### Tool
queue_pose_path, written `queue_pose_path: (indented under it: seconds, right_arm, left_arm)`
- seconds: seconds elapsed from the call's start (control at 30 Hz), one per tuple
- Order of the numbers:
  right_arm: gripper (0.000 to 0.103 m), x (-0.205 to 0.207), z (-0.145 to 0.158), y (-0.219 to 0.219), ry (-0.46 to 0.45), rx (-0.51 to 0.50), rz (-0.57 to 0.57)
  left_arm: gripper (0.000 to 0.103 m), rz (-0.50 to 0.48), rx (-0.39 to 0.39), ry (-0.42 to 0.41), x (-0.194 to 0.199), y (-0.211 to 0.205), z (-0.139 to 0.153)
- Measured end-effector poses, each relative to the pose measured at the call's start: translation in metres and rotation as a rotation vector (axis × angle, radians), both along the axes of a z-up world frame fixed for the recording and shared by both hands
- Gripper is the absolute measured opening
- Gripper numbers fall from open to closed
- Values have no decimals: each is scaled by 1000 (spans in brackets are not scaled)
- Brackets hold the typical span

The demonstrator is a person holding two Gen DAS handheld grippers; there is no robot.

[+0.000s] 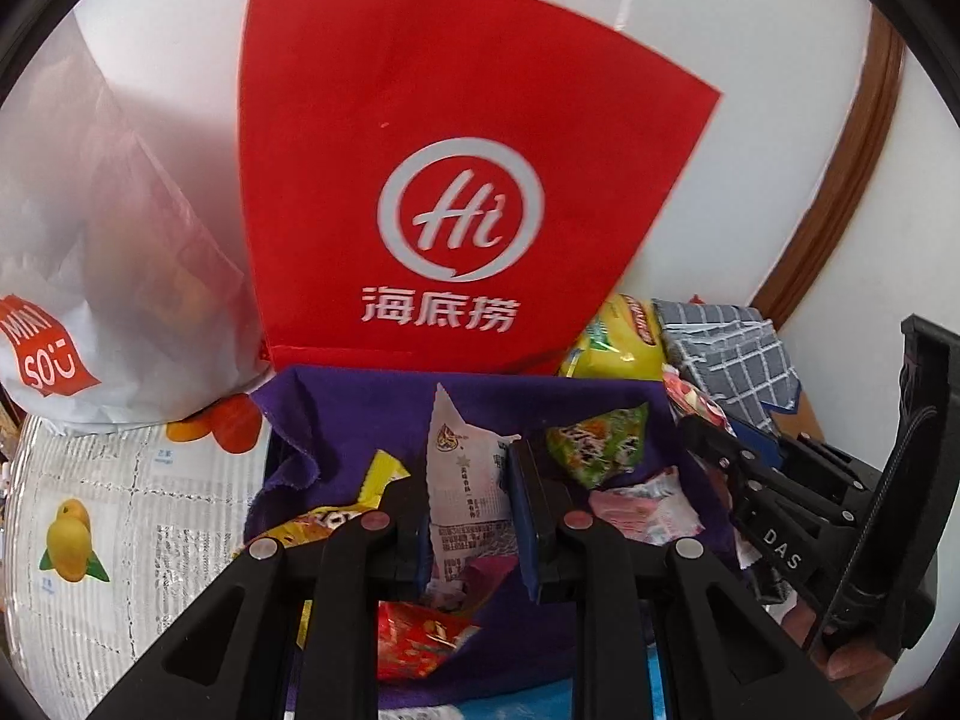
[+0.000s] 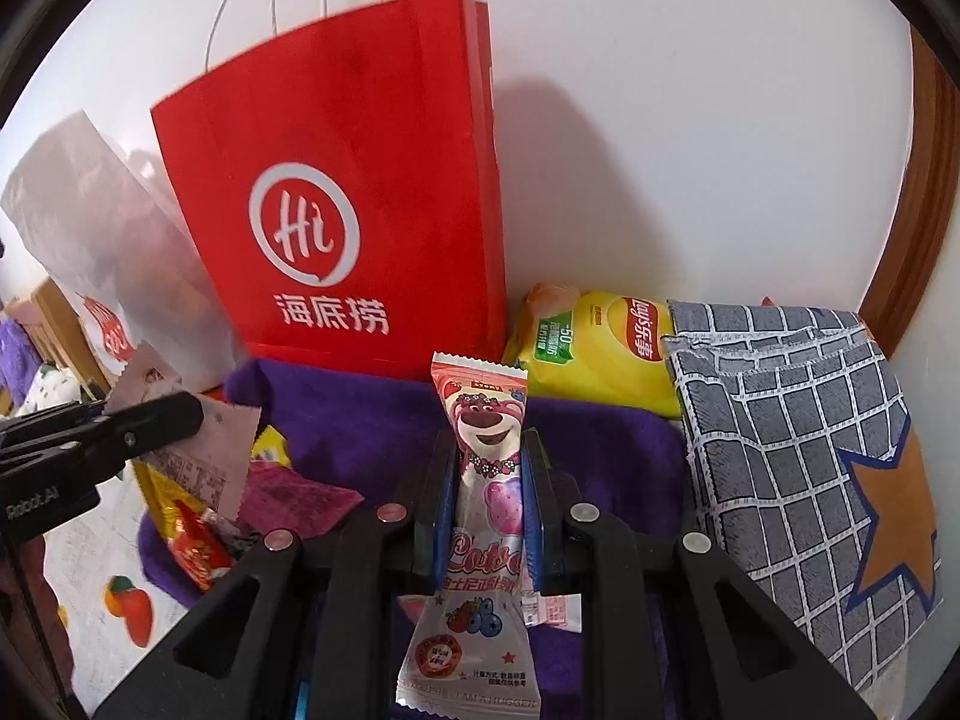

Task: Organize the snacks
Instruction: 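Carry the pink bear-print bar and pink-white packet with both tools over the purple towel, then open both tools to drop the bar and packet onto the towel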

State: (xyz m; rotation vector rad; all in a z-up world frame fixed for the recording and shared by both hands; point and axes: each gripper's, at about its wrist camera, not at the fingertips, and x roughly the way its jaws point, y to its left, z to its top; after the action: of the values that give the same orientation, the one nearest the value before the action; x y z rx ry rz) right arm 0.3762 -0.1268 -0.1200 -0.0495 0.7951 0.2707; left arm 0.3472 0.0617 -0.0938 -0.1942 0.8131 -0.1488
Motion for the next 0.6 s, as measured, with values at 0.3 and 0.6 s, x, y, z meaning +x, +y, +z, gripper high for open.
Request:
queue_pose_path:
  seconds: [0.3,0.6]
  right_arm:
    - [20,15,-29,3,83,-16,17]
    - [20,17,-39,13,107,-42,44]
  left_arm:
    - [21,33,-41,62,13,19,-19]
    - [21,22,-33,71,13,16,-21]
